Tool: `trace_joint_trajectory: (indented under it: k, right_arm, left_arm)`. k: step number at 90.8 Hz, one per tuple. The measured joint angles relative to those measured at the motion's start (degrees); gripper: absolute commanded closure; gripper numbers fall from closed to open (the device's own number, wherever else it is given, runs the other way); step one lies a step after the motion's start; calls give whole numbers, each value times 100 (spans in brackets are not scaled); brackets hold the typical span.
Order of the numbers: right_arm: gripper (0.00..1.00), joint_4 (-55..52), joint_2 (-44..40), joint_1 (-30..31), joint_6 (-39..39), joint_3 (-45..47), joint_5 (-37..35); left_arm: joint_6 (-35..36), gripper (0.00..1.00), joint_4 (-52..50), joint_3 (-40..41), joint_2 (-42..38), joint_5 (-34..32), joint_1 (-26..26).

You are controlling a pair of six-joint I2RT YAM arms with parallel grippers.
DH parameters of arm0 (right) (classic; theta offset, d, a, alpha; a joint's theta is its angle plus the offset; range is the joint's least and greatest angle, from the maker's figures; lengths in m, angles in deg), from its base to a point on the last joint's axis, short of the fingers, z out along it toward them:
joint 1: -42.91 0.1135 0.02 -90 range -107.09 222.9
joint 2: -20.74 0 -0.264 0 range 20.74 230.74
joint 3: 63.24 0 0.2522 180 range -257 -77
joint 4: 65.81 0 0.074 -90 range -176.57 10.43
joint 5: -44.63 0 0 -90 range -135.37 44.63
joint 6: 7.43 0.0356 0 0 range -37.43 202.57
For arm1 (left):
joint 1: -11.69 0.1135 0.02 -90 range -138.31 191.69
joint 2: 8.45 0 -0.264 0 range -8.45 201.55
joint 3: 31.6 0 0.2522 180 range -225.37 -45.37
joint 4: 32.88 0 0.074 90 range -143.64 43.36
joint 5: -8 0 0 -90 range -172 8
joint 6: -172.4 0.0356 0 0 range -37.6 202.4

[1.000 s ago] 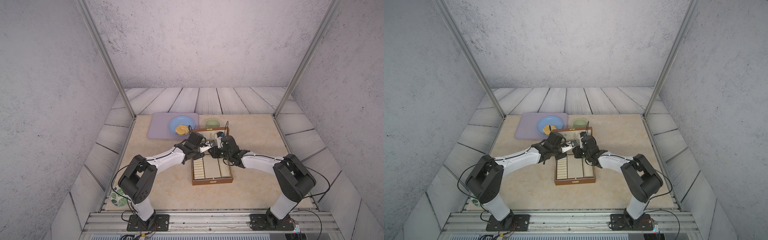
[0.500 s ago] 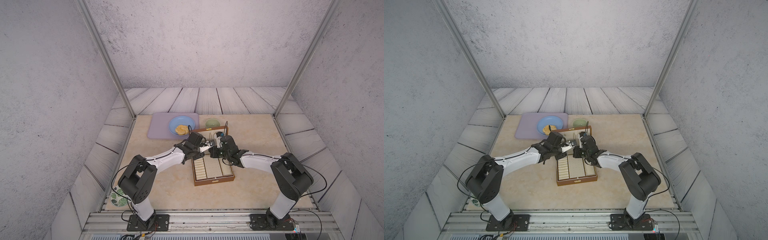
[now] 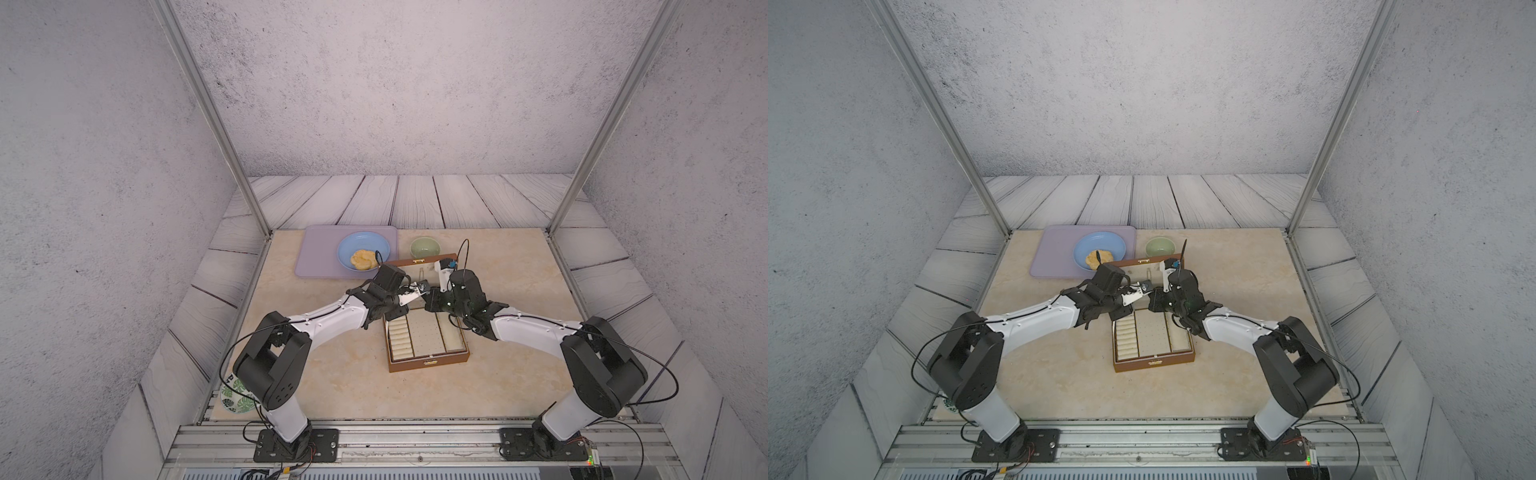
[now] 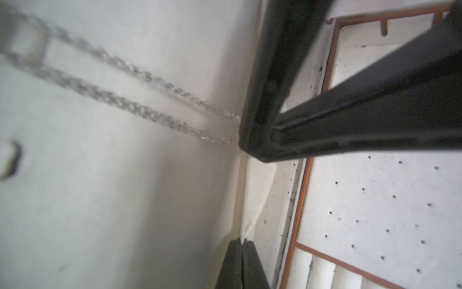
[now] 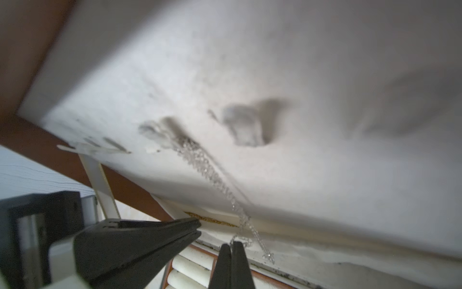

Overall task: Put jewelry chain into jewelry box
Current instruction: Adjust the necklace in the storage slot.

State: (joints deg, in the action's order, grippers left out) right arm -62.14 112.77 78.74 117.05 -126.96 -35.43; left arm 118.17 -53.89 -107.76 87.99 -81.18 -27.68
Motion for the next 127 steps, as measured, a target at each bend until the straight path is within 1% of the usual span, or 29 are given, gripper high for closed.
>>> trace_joint_trajectory:
  k: [19, 42, 60, 73, 90, 127]
  right_arm:
    - [100, 127, 61, -20, 26, -2, 146]
    - [100, 315, 334, -68, 162, -175, 496]
    - [100, 514, 466, -72, 306, -221, 623]
    - [87, 520, 463, -70, 315, -203, 595]
    - [78, 562, 461, -52, 356, -15, 459]
    - [74, 560, 455, -37, 365, 120, 286]
  left_arm:
    - [-24, 100, -28, 31, -20, 72, 0]
    - [-138, 100, -35, 37, -20, 76, 63]
    - [-184, 100, -31, 42, -20, 46, 101]
    - [-186, 100, -28, 44, -20, 48, 101]
    - [-101, 100, -26, 70, -48, 81, 61]
    - [-85, 100, 17, 90, -52, 153, 26]
